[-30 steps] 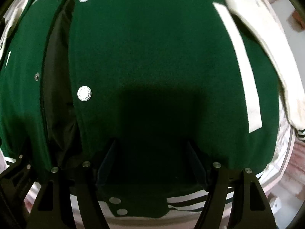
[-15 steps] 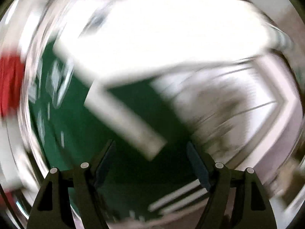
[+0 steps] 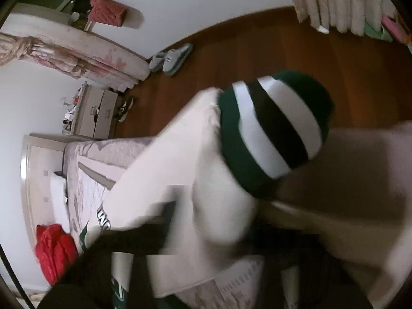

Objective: Fold large clothes
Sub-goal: 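Lift the striped cuff with the right tool and fold it across the jacket body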

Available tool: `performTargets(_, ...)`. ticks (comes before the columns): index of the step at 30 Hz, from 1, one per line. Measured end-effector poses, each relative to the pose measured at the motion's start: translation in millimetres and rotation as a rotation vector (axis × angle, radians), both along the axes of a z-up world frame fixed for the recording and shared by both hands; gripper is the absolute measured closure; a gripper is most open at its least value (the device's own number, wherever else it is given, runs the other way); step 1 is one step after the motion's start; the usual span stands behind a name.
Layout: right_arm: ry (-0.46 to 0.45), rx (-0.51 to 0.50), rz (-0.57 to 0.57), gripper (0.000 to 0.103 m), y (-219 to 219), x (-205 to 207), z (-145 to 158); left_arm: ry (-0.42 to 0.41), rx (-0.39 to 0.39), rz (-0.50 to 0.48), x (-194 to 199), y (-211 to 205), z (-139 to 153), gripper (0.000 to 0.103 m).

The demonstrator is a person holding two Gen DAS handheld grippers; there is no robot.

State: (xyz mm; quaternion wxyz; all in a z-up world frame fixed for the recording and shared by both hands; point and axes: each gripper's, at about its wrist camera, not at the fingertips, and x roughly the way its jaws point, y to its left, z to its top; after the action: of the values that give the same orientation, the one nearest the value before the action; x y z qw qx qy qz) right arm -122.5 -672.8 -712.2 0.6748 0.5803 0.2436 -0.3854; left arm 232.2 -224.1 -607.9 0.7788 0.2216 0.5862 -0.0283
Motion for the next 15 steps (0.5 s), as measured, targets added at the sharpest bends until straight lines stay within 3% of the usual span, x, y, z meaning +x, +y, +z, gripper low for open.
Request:
performTargets(3,0.039,-0.064,0.009,0.098,2,27,15,-0.008,0.0,0.007,7,5,2,0.0)
performTargets(6,0.046,-0.152,0.063,0.098,21,72,53,-0.023,0.008,0.045,20,23,6,0.0)
performTargets(11,0.048,-0.329,0.312,0.098,97,169,142,-0.07,0.035,0.153,45,79,16,0.0)
performTargets(15,0.023,-0.409,0.559,0.098,191,271,182,-0.09,0.045,0.289,64,143,19,0.0)
